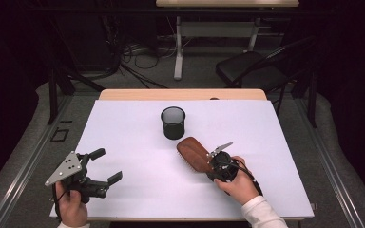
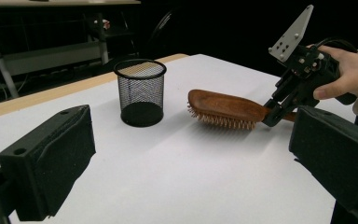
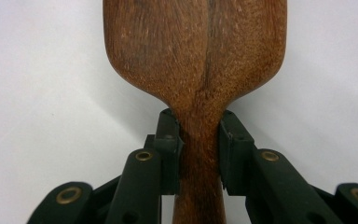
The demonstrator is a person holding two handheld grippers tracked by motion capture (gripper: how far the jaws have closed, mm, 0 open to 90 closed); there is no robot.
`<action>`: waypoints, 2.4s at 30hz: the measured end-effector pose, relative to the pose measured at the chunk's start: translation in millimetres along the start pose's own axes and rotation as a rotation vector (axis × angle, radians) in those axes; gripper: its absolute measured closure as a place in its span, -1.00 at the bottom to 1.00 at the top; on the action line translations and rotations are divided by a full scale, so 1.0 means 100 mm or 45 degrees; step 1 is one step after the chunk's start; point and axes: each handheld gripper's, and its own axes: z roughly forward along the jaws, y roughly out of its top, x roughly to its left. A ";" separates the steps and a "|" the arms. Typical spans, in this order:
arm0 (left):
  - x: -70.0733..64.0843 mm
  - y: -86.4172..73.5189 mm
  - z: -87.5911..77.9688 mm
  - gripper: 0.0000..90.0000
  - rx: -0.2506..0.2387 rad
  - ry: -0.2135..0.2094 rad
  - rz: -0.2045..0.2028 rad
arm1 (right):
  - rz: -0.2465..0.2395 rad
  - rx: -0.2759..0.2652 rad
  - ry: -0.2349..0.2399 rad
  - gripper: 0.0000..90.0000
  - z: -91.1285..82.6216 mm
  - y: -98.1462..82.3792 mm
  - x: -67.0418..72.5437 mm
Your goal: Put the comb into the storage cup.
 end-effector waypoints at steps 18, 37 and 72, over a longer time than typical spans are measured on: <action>0.00 0.00 0.01 -0.99 0.003 -0.007 0.000 | -0.019 -0.129 -0.034 0.61 -0.16 0.02 0.08; 0.00 -0.01 0.03 -0.99 0.004 -0.015 -0.001 | -0.045 -0.263 -0.029 0.61 -0.37 0.14 0.17; 0.02 -0.04 0.08 -0.99 0.018 -0.011 -0.063 | -0.074 -0.601 -0.036 0.61 -0.54 0.32 0.34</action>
